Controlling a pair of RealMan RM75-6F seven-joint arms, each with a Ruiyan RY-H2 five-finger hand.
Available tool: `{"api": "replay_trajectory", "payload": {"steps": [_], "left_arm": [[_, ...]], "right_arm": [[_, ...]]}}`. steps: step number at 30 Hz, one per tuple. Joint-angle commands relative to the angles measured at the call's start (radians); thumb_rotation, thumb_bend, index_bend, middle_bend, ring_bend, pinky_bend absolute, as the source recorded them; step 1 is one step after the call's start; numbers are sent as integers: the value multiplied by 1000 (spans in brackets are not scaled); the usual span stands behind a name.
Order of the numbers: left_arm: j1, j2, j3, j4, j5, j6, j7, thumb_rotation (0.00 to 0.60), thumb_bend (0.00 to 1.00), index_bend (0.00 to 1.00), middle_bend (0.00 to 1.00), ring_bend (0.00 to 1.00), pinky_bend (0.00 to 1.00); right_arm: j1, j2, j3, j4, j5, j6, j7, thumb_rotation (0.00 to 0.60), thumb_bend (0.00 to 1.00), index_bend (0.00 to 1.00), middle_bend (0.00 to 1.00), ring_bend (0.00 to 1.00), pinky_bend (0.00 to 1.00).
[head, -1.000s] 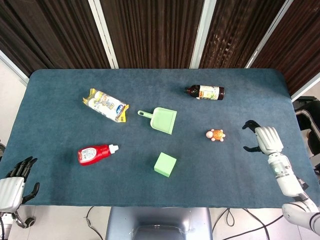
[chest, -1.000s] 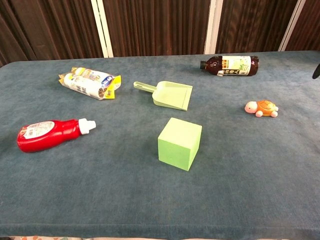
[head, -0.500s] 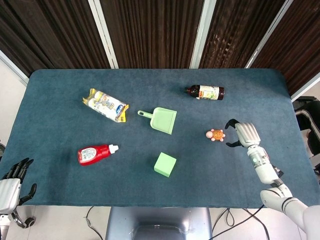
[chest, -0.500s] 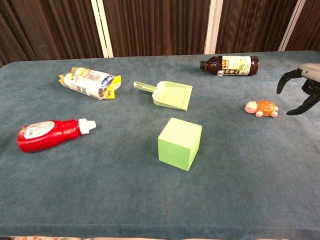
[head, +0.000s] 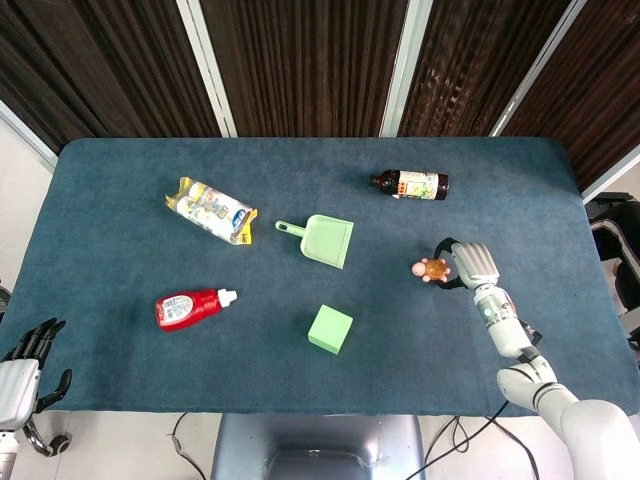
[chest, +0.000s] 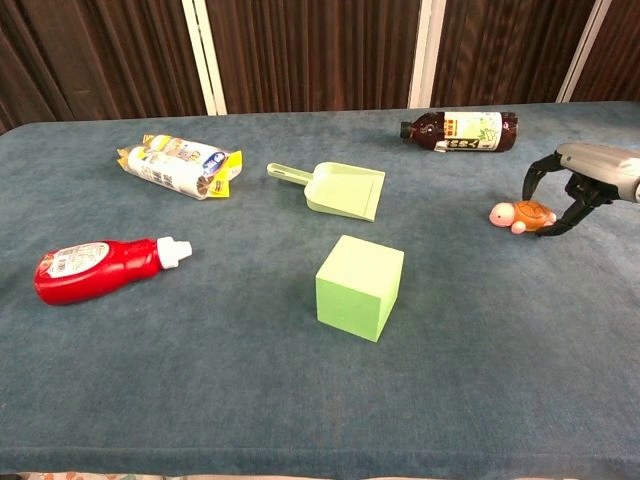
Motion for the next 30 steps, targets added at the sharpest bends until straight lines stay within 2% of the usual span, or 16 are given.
{"api": "replay_trajectory", "payload": {"steps": [1, 4, 5, 6, 9, 12, 16, 22, 24, 26, 28, 30], "left_arm": [[2, 0, 2, 4, 1, 0, -4, 600, 409, 119, 87, 119, 342], [3, -3, 2, 5, 2, 1, -4, 600, 410, 118, 87, 119, 342], [3, -3, 2, 5, 2, 2, -5, 600, 409, 118, 87, 119, 342], [4, -2, 2, 5, 2, 2, -5, 600, 409, 118, 87, 119, 342], [4, -3, 2, 6, 3, 2, -5, 600, 410, 119, 87, 119, 342], [3, -3, 1, 5, 2, 0, -3, 600, 411, 118, 87, 119, 342], [4, -4, 2, 5, 3, 0, -2, 600, 410, 119, 87, 119, 342], [3, -4, 2, 2, 5, 0, 3, 600, 411, 119, 87, 119, 342], [4, -4, 2, 2, 4, 0, 4, 600, 411, 119, 87, 119, 342], [4, -4, 1, 3, 3, 0, 4, 600, 410, 118, 87, 119, 342], [4, -4, 1, 3, 2, -1, 2, 600, 410, 119, 87, 119, 342], [5, -4, 2, 5, 2, -1, 1, 600, 410, 119, 87, 119, 342]], "right_arm": [[4, -19, -8, 27, -8, 12, 22, 600, 444, 624, 484, 1000, 991], [0, -29, -12, 50, -16, 40, 42, 600, 636, 683, 539, 1000, 999], [-1, -32, -14, 57, -18, 46, 47, 600, 671, 695, 548, 1000, 999], [-2, -35, -15, 64, -19, 49, 53, 600, 755, 723, 572, 1000, 1000], [-4, -38, -20, 81, -23, 56, 74, 600, 905, 786, 614, 1000, 1000], [-6, -35, -24, 83, -25, 58, 92, 600, 978, 826, 621, 1000, 1000], [-10, -28, -27, 80, -27, 68, 98, 600, 1000, 831, 629, 1000, 1000], [-14, -23, -29, 78, -29, 86, 94, 600, 1000, 830, 634, 1000, 1000], [-16, -21, -33, 80, -30, 83, 94, 600, 951, 799, 631, 1000, 1000], [-18, -16, -38, 74, -33, 80, 108, 600, 793, 672, 580, 998, 996], [-21, -12, -43, 76, -39, 87, 126, 600, 596, 509, 452, 970, 964], [-23, -18, -45, 92, -44, 105, 131, 600, 448, 391, 349, 932, 926]]}}
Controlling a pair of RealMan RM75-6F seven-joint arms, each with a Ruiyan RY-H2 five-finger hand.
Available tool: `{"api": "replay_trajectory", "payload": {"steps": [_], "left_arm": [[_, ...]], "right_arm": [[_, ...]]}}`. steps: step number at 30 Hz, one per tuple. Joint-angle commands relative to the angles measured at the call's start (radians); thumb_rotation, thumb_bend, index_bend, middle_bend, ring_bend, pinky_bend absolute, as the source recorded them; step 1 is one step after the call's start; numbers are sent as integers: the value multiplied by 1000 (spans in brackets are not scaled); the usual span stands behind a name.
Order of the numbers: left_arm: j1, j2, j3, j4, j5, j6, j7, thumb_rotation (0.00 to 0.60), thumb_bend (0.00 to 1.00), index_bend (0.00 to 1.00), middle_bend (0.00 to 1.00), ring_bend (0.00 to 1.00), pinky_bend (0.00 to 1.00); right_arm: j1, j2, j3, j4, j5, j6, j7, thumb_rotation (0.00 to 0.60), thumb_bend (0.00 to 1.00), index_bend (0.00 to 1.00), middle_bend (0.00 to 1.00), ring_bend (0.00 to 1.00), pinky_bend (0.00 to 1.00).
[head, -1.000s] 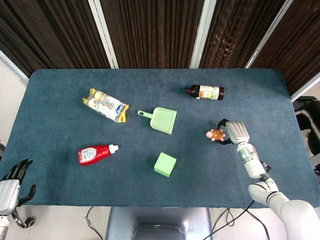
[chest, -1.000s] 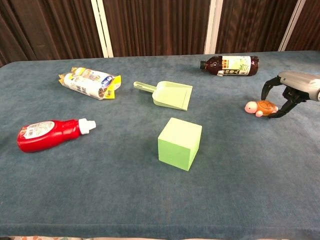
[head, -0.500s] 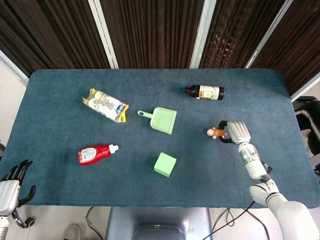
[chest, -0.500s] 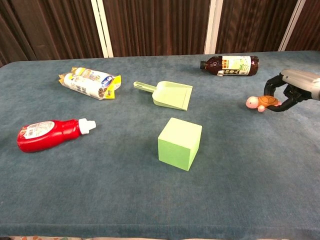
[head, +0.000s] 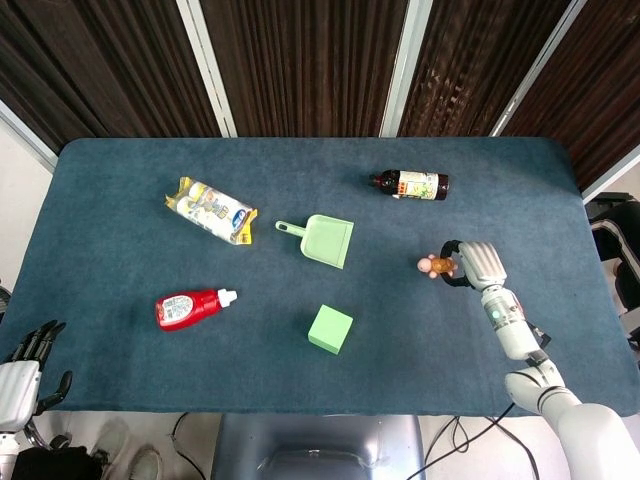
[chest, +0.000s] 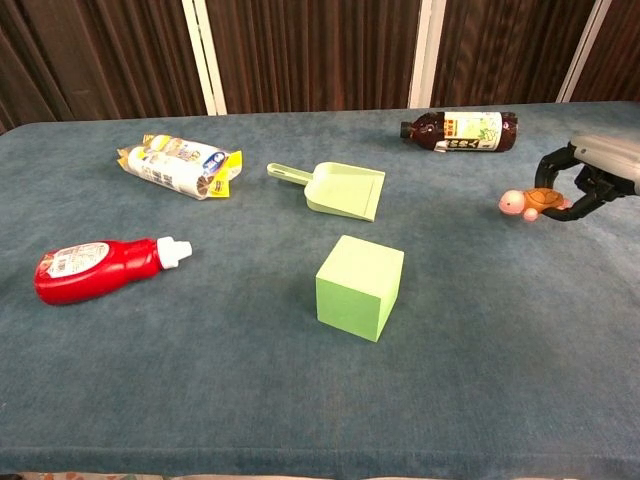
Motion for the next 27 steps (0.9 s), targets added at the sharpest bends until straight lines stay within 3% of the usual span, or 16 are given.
{"api": "replay_trajectory", "payload": {"steps": [1, 4, 10, 14, 20, 27], "left_arm": [[0, -1, 0, 1, -1, -1, 0, 600, 410, 119, 87, 119, 342], [-2, 0, -2, 0, -3, -4, -3, 600, 410, 119, 87, 119, 342], [-2, 1, -2, -3, 0, -4, -2, 600, 410, 119, 87, 119, 343], [-4, 3, -1, -6, 0, -8, 3, 600, 409, 119, 87, 119, 342], [-5, 5, -1, -10, -2, -11, 9, 600, 410, 120, 87, 119, 342], [-2, 5, 0, -9, -7, -12, 6, 600, 409, 119, 88, 119, 342]], "right_arm": [[-5, -9, -5, 27, -8, 28, 7, 600, 403, 358, 322, 921, 916], [-8, -16, -7, 45, -12, 44, 19, 600, 241, 251, 239, 885, 891], [-11, -19, -8, 56, -19, 78, 53, 600, 121, 189, 173, 850, 874], [-3, -23, -1, 60, -15, 79, 70, 600, 121, 274, 179, 855, 874], [38, -37, -2, 96, -9, -12, 42, 600, 124, 465, 300, 895, 905], [72, -29, -39, 99, -33, -120, 57, 600, 123, 486, 319, 901, 913]]}}
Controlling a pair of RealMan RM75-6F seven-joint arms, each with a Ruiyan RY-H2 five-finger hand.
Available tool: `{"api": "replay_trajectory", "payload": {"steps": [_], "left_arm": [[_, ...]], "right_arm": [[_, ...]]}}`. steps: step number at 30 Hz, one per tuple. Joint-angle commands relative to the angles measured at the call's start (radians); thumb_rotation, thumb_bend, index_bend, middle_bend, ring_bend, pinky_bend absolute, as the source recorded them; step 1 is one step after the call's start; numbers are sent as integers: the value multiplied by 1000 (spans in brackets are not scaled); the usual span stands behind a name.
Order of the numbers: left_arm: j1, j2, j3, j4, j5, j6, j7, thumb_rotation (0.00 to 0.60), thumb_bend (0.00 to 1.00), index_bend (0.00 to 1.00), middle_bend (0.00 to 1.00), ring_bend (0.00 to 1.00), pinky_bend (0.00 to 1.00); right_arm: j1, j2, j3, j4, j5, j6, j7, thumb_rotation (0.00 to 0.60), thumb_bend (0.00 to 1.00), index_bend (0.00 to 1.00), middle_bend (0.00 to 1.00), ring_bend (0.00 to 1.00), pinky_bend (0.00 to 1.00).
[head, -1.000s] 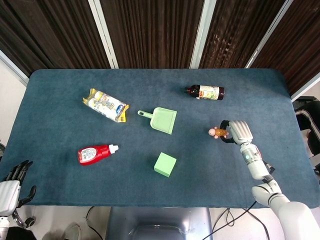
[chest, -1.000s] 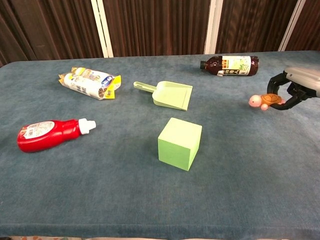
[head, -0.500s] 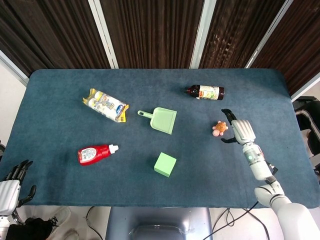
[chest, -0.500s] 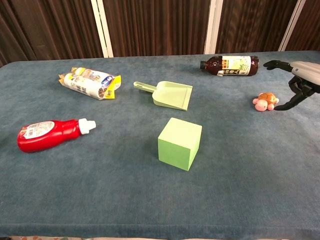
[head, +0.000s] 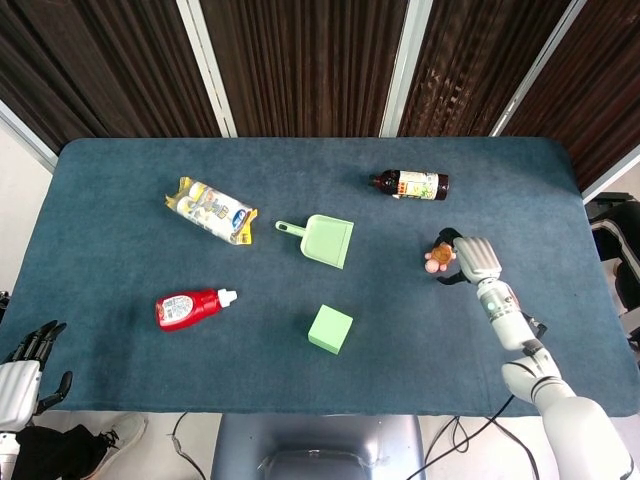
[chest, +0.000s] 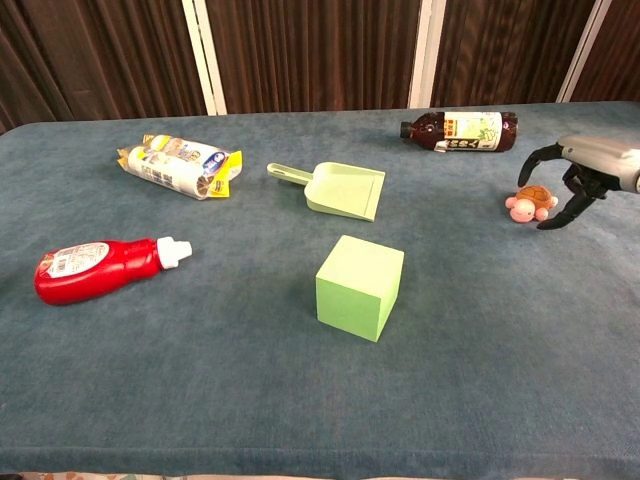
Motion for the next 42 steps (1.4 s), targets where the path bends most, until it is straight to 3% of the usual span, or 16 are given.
{"api": "replay_trajectory", "payload": {"steps": [1, 6, 10, 14, 21, 25, 30, 42], "left_arm": [[-1, -2, 0, 2, -2, -3, -1, 600, 409, 119, 88, 119, 342], [0, -3, 0, 5, -1, -2, -4, 600, 409, 120, 87, 119, 342], [2, -4, -1, 7, -5, -1, -8, 600, 410, 119, 87, 119, 342], [2, -5, -1, 9, -7, -4, -7, 600, 410, 120, 87, 119, 342], [2, -7, -2, 9, -6, -3, -5, 600, 409, 120, 87, 119, 342], [0, -8, -2, 9, -7, -6, -2, 600, 410, 120, 87, 119, 342], [-2, -9, -3, 8, -9, -11, 0, 600, 409, 119, 87, 119, 342], [-5, -5, -3, 0, -5, -12, 7, 600, 410, 120, 87, 119, 342]], "right_arm": [[15, -3, -18, 10, -12, -29, 2, 600, 123, 486, 319, 901, 913], [22, -28, -16, 40, -6, -48, -8, 600, 131, 510, 330, 908, 918], [18, -45, -15, 63, -4, -37, -9, 600, 149, 598, 402, 933, 937], [12, -57, -16, 80, -5, -22, -4, 600, 232, 695, 489, 951, 952], [4, -67, -20, 98, -9, -5, 0, 600, 527, 816, 605, 968, 970], [-2, -64, -19, 91, -13, 28, 29, 600, 783, 873, 663, 975, 979], [-7, -47, -24, 56, -25, 80, 54, 600, 852, 876, 670, 976, 980], [-19, -8, -8, -31, -6, 103, -11, 600, 857, 875, 672, 980, 981]]}}
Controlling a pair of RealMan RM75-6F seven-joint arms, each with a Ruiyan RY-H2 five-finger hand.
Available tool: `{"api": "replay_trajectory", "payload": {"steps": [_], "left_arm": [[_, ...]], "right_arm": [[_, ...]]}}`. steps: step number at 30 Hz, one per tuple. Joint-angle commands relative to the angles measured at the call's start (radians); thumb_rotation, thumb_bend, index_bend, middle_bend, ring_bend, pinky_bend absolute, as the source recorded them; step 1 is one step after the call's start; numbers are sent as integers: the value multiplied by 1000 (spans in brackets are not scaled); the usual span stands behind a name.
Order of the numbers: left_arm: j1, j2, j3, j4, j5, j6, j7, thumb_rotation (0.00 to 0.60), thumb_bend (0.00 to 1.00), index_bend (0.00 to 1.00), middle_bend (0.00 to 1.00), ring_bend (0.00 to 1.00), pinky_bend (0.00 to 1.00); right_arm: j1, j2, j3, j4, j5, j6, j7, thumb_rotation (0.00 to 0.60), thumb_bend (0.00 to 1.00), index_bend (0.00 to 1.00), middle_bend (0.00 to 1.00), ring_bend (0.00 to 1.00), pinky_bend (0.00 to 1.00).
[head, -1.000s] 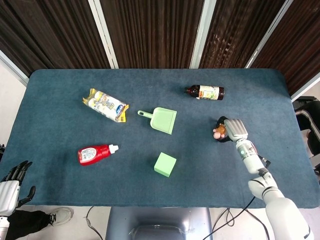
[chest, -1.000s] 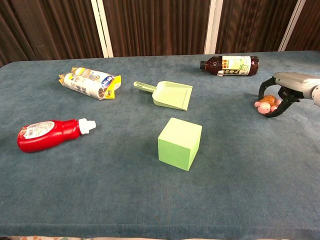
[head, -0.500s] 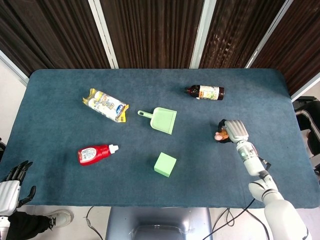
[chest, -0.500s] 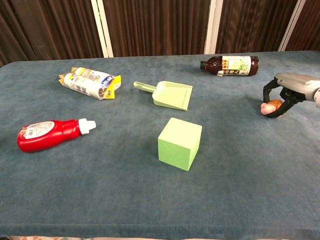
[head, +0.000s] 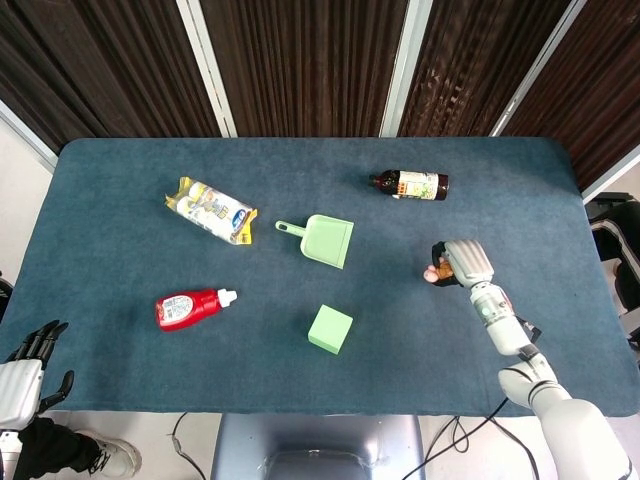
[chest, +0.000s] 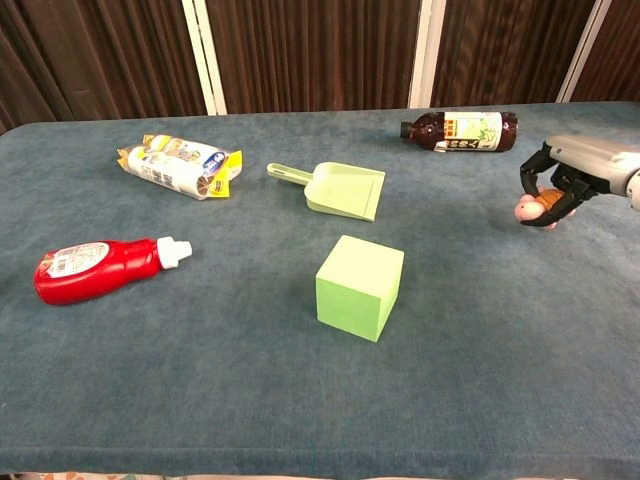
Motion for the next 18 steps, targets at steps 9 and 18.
{"api": "replay_trajectory", "payload": {"steps": [9, 18], "left_arm": [[-2, 3, 0, -4, -3, -6, 0, 600, 410, 119, 87, 119, 342], [-1, 2, -1, -2, -3, -2, -3, 600, 411, 119, 87, 119, 343]], "right_arm": [[-1, 50, -21, -40, -9, -53, -3, 600, 370, 441, 405, 943, 964], [-37, 137, -22, -126, -26, 68, -18, 600, 49, 129, 297, 900, 927]]}}
